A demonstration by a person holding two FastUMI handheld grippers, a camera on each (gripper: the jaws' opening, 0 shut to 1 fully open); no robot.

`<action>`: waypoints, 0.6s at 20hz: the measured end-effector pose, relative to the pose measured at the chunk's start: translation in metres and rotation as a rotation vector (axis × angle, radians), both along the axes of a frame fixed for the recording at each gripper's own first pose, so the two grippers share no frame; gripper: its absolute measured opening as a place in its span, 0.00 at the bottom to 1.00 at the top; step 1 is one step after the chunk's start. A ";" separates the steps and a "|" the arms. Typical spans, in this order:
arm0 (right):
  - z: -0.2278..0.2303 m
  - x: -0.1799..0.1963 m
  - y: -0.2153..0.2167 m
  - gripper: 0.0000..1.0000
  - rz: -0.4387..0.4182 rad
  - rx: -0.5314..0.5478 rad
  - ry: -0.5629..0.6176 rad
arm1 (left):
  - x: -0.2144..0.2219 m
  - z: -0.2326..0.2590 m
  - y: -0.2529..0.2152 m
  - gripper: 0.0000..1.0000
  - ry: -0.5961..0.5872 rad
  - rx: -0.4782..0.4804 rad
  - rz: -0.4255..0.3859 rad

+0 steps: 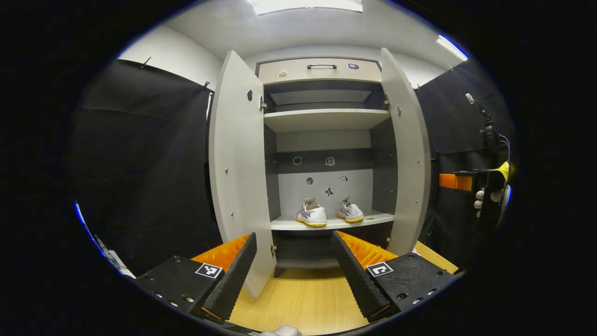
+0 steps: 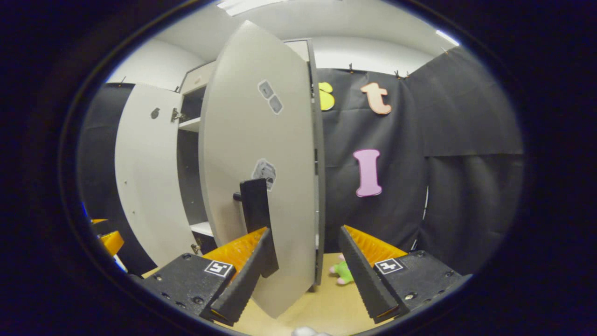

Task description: Grab one shoe with the right hand and put it into the shoe cabinet, grab the other shoe with the left hand and put it into the shoe cabinet; then close the right door with the right hand and the left door with the left hand.

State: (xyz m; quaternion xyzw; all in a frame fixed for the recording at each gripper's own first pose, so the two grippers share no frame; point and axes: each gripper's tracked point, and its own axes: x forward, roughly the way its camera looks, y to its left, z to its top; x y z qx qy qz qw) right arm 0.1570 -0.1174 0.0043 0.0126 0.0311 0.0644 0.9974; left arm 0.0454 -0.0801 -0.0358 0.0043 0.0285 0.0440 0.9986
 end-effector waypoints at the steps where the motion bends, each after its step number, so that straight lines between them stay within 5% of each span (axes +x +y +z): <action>1: -0.002 0.001 0.014 0.96 0.035 -0.017 -0.002 | -0.003 0.000 0.003 0.96 0.001 0.001 0.003; 3: -0.013 -0.003 0.039 0.96 0.109 -0.019 0.036 | -0.007 0.002 0.009 0.96 0.000 0.002 0.003; 12: -0.024 -0.051 0.061 1.00 0.061 -0.032 0.048 | -0.018 -0.001 0.041 0.96 0.006 -0.008 -0.019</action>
